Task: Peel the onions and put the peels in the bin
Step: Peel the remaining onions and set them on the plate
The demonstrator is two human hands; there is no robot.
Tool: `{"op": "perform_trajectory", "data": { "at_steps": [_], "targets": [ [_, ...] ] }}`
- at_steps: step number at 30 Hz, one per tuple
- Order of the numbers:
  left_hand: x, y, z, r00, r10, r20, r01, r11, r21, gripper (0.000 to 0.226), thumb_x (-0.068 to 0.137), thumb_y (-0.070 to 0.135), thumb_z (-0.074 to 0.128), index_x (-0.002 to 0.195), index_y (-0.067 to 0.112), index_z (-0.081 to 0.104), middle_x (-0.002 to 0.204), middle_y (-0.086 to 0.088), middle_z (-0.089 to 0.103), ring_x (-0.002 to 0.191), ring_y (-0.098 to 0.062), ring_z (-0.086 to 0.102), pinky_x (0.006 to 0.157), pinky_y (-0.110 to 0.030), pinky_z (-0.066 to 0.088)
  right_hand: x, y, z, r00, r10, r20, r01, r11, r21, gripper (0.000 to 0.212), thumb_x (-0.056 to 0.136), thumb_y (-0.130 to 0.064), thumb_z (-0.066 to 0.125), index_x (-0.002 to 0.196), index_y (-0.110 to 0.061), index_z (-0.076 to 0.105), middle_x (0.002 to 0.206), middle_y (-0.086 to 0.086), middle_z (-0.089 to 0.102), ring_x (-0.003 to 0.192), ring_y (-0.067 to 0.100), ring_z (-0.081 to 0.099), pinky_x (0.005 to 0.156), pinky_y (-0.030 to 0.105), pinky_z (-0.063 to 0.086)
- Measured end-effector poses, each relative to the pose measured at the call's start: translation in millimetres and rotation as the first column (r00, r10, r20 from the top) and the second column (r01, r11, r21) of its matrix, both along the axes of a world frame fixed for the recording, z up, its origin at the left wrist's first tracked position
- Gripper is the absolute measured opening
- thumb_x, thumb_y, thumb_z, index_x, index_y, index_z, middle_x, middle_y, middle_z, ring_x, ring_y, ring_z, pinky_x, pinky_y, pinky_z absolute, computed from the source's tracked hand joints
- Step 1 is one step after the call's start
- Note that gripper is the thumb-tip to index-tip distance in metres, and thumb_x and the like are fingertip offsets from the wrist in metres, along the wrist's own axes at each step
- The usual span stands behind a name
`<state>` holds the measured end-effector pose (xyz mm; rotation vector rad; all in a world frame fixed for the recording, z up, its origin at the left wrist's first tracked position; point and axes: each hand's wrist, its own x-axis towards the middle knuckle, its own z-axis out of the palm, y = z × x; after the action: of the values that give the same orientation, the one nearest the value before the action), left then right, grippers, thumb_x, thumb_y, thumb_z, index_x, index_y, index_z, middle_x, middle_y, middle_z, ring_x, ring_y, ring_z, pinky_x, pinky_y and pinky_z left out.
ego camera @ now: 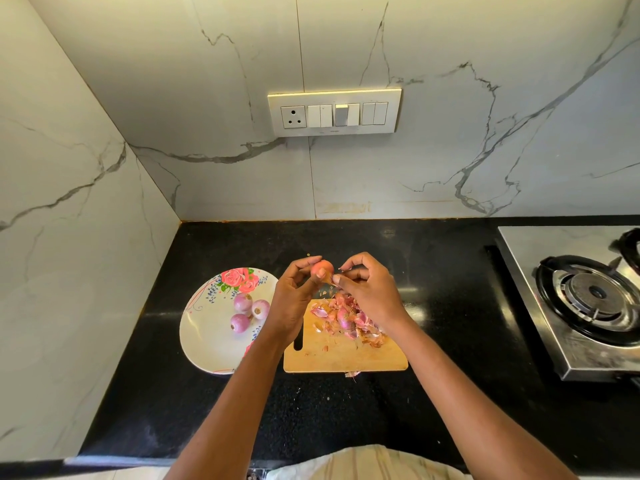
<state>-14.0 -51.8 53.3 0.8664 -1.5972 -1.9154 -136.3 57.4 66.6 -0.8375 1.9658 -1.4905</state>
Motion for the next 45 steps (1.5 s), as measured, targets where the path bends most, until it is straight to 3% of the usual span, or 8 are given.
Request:
{"op": "perform_trajectory", "data": {
  "at_steps": [6, 15, 23, 28, 30, 33, 37, 45],
  "targets": [
    [2, 1, 2, 0.998, -0.022, -0.062, 0.029, 0.994, 0.109, 0.043, 0.089, 0.028, 0.066, 0.130, 0.017, 0.059, 0.130, -0.012, 0.066, 0.121, -0.024, 0.065, 0.103, -0.036, 0.053, -1, -2, -1, 1.000, 0.018, 0.001, -0.018, 0.999, -0.026, 0.018, 0.090, -0.019, 0.076, 0.102, -0.017, 0.062, 0.092, -0.005, 0.074, 0.085, 0.007, 0.072, 0.076, 0.024, 0.061],
    [3, 3, -2, 0.997, -0.016, -0.080, 0.033, 0.977, 0.211, 0.033, 0.101, 0.011, 0.057, 0.134, 0.015, 0.054, 0.133, -0.015, 0.062, 0.120, -0.026, 0.066, 0.104, -0.036, 0.053, 4, -6, -6, 0.992, -0.003, -0.123, 0.005, 1.000, 0.015, 0.011, 0.096, -0.018, 0.069, 0.102, -0.026, 0.064, 0.097, -0.014, 0.068, 0.092, -0.005, 0.064, 0.074, 0.005, 0.049],
    [3, 3, 2, 0.998, -0.012, -0.066, 0.022, 0.987, 0.159, 0.037, 0.099, 0.016, 0.060, 0.136, 0.013, 0.055, 0.132, -0.012, 0.064, 0.121, -0.024, 0.065, 0.103, -0.034, 0.053, 4, -5, -7, 0.999, 0.014, 0.031, -0.014, 1.000, -0.007, 0.016, 0.092, -0.029, 0.075, 0.106, -0.024, 0.071, 0.103, -0.010, 0.072, 0.100, 0.007, 0.069, 0.090, 0.030, 0.059],
    [2, 6, 2, 1.000, -0.011, -0.025, 0.013, 0.995, 0.101, 0.045, 0.084, 0.027, 0.072, 0.127, 0.023, 0.059, 0.131, -0.009, 0.063, 0.121, -0.025, 0.064, 0.101, -0.038, 0.054, 7, -3, -7, 0.976, -0.066, 0.209, 0.082, 0.994, -0.068, 0.017, 0.086, -0.014, 0.080, 0.101, -0.015, 0.073, 0.093, 0.002, 0.076, 0.089, 0.016, 0.075, 0.086, 0.043, 0.063],
    [0, 6, 0, 1.000, 0.022, -0.001, -0.022, 0.998, 0.064, 0.044, 0.084, 0.028, 0.074, 0.125, 0.025, 0.060, 0.129, -0.006, 0.064, 0.120, -0.025, 0.064, 0.100, -0.039, 0.055, 7, -3, -6, 0.984, -0.075, 0.163, 0.088, 0.993, -0.076, 0.017, 0.086, -0.015, 0.080, 0.100, -0.014, 0.071, 0.092, 0.002, 0.075, 0.086, 0.015, 0.075, 0.083, 0.041, 0.063],
    [1, 4, -2, 0.998, 0.063, 0.016, -0.064, 0.996, 0.068, 0.043, 0.085, 0.030, 0.072, 0.126, 0.022, 0.061, 0.127, -0.006, 0.066, 0.117, -0.024, 0.066, 0.102, -0.043, 0.055, 11, -3, -5, 0.995, -0.075, -0.066, 0.071, 0.995, -0.068, 0.017, 0.087, -0.020, 0.080, 0.099, -0.018, 0.067, 0.090, -0.005, 0.074, 0.085, 0.006, 0.073, 0.078, 0.027, 0.062],
    [0, 8, -5, 0.999, 0.052, -0.005, -0.051, 0.991, 0.126, 0.033, 0.093, 0.015, 0.068, 0.125, 0.018, 0.061, 0.127, -0.012, 0.066, 0.119, -0.028, 0.064, 0.106, -0.046, 0.052, 14, 0, -5, 0.961, -0.069, -0.269, 0.038, 0.992, -0.119, 0.019, 0.086, -0.020, 0.081, 0.096, -0.016, 0.066, 0.086, -0.008, 0.072, 0.083, 0.002, 0.070, 0.071, 0.015, 0.057],
    [-1, 10, 4, 0.997, 0.054, -0.047, -0.045, 0.983, 0.179, 0.041, 0.090, 0.019, 0.068, 0.130, 0.014, 0.057, 0.129, -0.013, 0.064, 0.119, -0.030, 0.064, 0.103, -0.040, 0.054, 13, -4, -8, 0.890, -0.117, -0.441, 0.052, 0.986, -0.157, 0.016, 0.086, -0.012, 0.080, 0.097, -0.014, 0.068, 0.087, -0.009, 0.068, 0.083, -0.003, 0.065, 0.070, 0.008, 0.051]
  ]
}}
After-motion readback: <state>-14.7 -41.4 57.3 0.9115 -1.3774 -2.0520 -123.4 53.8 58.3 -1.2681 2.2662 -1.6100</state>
